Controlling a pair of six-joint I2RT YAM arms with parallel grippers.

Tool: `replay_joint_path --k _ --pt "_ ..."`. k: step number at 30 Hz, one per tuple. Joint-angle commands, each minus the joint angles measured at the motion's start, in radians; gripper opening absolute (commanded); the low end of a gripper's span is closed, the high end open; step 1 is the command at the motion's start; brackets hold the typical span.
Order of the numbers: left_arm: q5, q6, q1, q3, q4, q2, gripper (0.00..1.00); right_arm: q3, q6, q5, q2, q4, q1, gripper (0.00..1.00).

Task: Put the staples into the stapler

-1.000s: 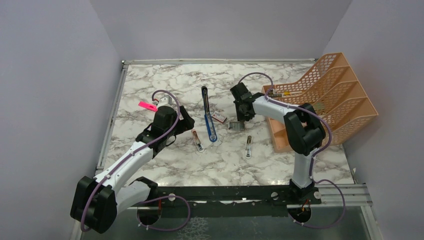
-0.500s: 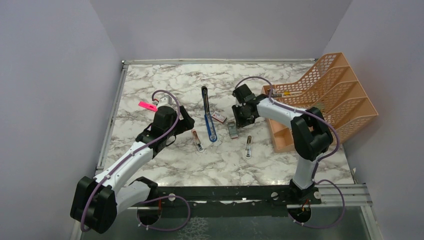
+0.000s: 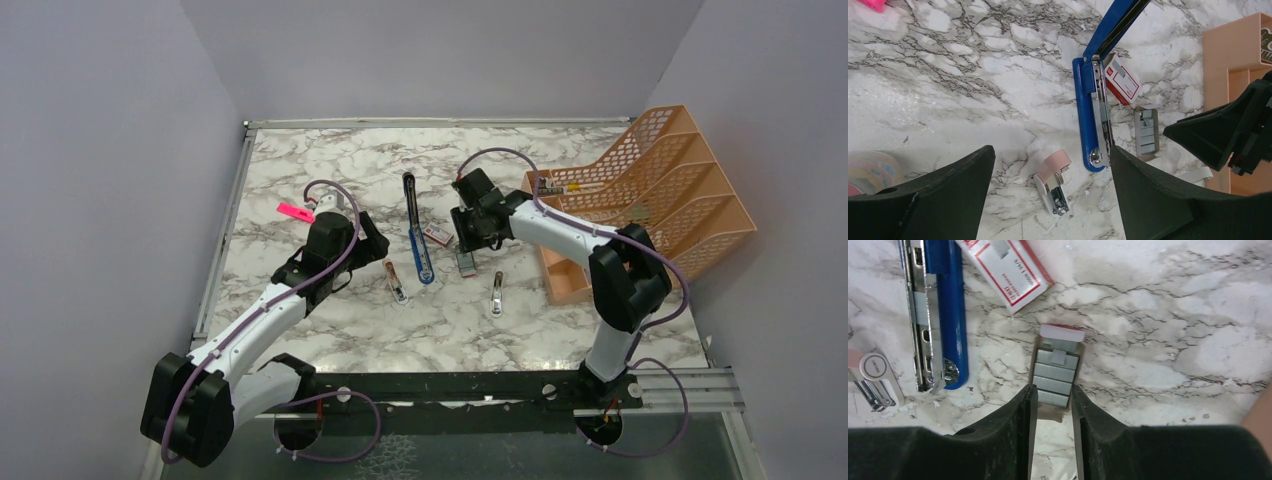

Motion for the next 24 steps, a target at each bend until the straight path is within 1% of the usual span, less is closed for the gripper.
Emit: replay_joint_path --k 1,5,13,18,24 --pt "0.011 0.001 0.005 0.001 0.023 -0.004 0.85 0.037 0.054 0.058 0.046 0.002 0.046 0.35" --pt "0.007 0.005 0.005 0.002 0.018 -0.007 0.85 0.055 0.07 0.073 0.083 -0.001 0.052 0.31" --pt "0.003 0.006 0.005 -0.003 0.014 -0.01 0.85 0.096 0.096 0.118 0.128 -0.028 0.052 0.31" --pt "0.001 0.008 0.005 -0.003 0.014 -0.012 0.85 0.097 0.099 0.117 0.141 -0.028 0.052 0.3" --pt "0.0 0.008 0.005 -0.006 0.014 -0.01 0.85 0.09 0.102 0.122 0.146 -0.038 0.052 0.32"
